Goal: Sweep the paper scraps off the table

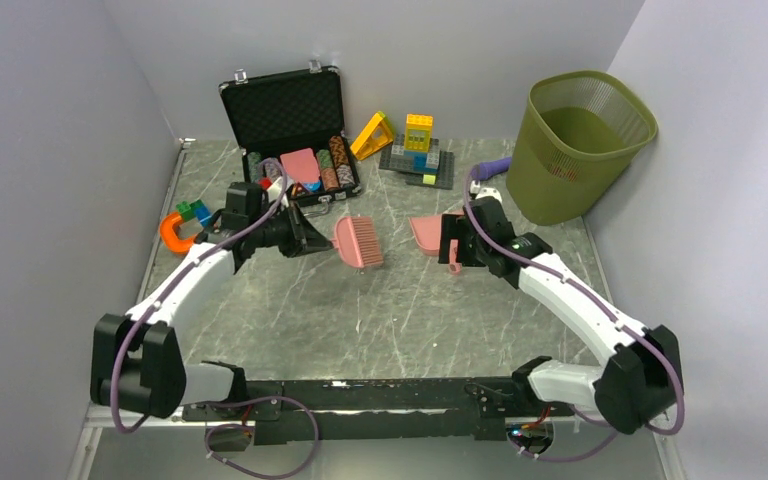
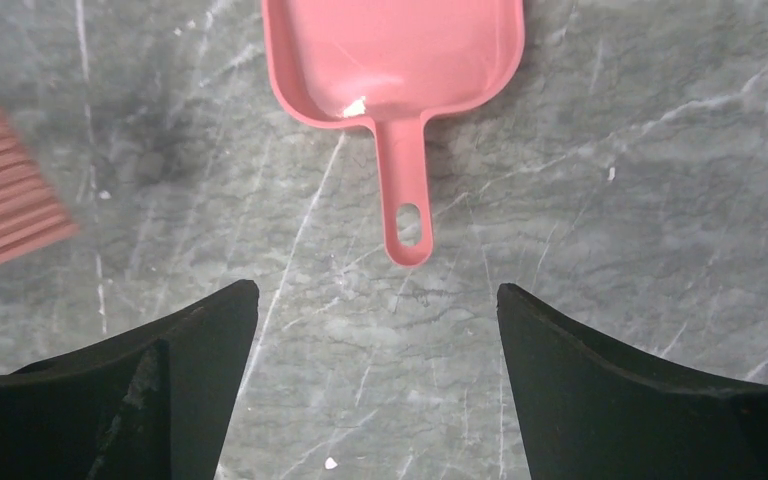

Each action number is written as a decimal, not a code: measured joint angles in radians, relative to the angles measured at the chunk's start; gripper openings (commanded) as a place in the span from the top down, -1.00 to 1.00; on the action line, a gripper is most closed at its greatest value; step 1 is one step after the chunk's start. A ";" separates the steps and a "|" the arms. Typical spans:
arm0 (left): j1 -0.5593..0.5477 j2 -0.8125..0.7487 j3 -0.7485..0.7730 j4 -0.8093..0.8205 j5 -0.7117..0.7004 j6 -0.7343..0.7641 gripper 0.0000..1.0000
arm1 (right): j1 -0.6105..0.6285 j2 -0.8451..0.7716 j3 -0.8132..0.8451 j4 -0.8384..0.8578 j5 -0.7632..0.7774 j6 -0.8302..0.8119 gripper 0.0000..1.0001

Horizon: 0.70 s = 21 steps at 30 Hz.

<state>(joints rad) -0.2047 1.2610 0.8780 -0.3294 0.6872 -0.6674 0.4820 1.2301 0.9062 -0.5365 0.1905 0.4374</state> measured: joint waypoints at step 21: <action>-0.055 0.013 0.095 0.026 -0.216 -0.003 -0.99 | -0.001 -0.314 -0.014 -0.049 0.090 -0.012 -0.85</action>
<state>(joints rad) -0.2596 1.2739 0.9733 -0.3035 0.4713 -0.6704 0.4812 0.9157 0.8917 -0.5854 0.2806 0.4255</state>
